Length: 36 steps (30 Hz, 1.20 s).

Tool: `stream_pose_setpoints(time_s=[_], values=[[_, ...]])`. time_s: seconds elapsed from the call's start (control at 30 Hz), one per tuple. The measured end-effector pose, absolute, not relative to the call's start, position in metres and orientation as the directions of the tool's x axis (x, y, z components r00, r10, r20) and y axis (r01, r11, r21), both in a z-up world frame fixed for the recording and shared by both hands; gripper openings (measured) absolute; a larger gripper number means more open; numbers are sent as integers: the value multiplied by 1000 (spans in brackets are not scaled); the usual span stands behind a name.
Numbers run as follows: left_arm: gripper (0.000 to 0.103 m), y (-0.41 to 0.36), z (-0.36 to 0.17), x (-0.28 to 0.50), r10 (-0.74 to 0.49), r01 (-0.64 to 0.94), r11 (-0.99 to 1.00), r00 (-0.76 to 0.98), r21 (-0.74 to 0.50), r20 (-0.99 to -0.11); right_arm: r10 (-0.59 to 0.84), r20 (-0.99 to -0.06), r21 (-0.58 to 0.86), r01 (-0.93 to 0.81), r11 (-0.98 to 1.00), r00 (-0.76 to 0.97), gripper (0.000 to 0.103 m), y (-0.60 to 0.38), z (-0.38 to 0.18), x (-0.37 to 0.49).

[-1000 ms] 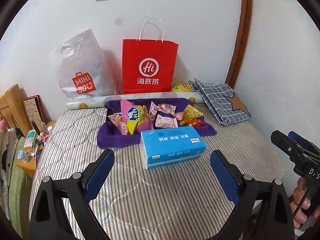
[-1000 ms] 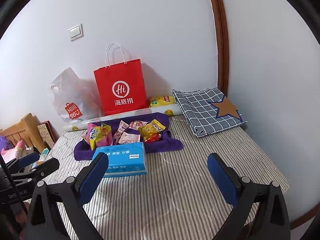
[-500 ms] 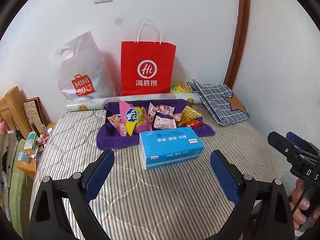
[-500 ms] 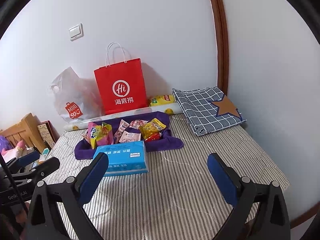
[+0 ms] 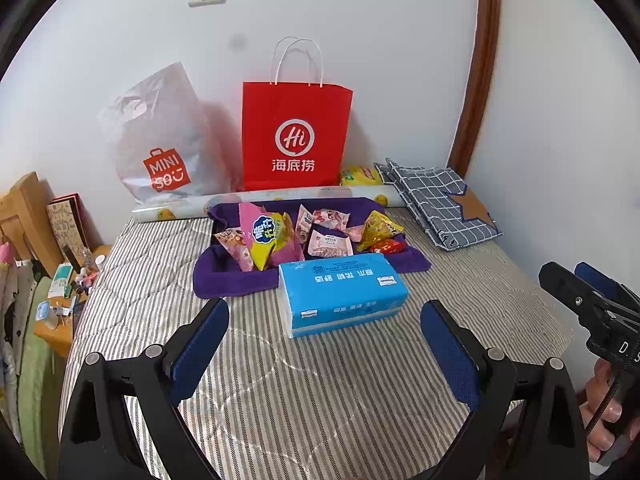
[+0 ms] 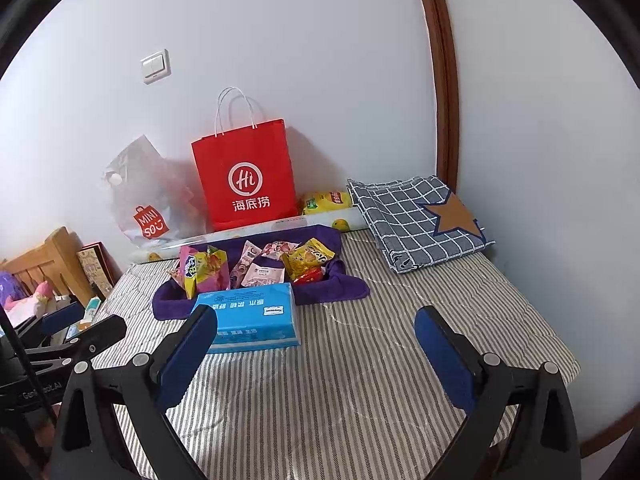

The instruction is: Organize snacks

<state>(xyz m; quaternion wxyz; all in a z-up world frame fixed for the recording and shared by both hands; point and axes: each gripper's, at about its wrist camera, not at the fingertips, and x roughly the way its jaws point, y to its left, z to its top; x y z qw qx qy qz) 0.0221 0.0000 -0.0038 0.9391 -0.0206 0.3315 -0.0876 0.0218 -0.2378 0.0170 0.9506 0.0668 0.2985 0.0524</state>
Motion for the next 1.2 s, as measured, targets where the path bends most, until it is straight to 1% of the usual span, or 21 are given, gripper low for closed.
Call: stream_pose_setpoints(time_s=[1.2], values=[[96, -1, -3, 21, -179, 152, 984, 766, -98, -618, 146, -555, 159, -68, 985, 819, 100, -235, 20, 20]])
